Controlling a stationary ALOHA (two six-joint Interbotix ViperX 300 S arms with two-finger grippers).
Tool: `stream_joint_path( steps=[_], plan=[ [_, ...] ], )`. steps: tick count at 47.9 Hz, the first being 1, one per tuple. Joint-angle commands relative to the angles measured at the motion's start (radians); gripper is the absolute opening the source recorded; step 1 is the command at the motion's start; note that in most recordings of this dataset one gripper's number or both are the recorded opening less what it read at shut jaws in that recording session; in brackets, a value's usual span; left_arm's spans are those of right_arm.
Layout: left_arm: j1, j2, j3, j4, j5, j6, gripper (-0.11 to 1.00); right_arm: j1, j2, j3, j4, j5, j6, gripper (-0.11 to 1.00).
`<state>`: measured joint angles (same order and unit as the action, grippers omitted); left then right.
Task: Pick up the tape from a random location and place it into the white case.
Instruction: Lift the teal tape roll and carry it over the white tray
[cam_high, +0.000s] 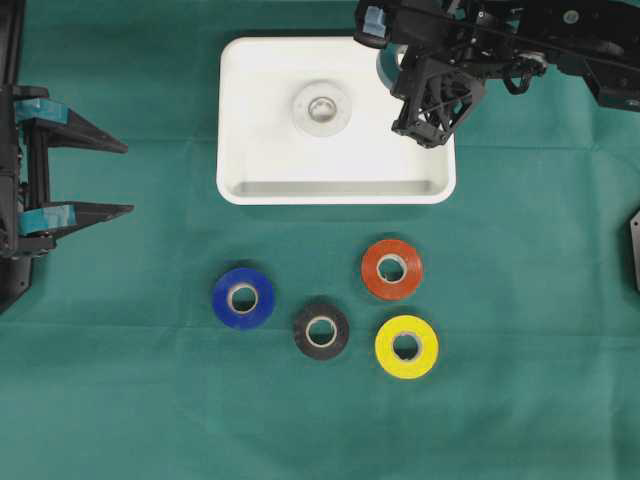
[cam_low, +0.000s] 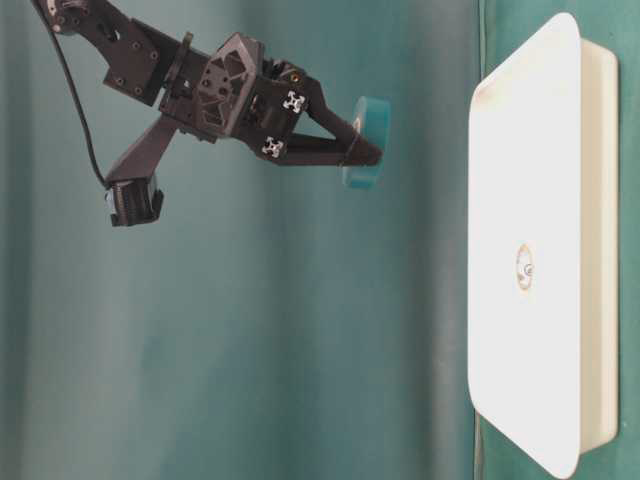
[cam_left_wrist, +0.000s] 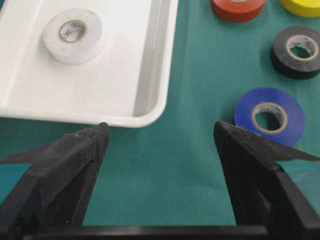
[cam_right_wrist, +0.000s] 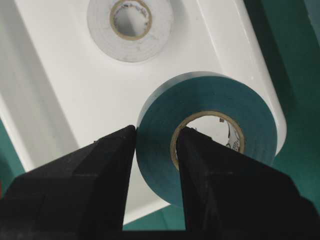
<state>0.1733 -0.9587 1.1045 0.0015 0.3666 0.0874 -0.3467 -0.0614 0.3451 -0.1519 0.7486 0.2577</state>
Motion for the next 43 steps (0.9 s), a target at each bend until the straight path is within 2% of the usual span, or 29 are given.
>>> stream_joint_path(
  steps=[1, 43],
  plan=[
    [0.003, 0.008, -0.009, -0.002, -0.009, -0.002, 0.82, 0.0, -0.029, -0.012, -0.003, -0.008, 0.002, 0.3],
    [0.006, 0.006, -0.009, -0.003, -0.009, -0.002, 0.82, 0.0, -0.028, -0.003, -0.003, -0.009, 0.002, 0.3]
  ],
)
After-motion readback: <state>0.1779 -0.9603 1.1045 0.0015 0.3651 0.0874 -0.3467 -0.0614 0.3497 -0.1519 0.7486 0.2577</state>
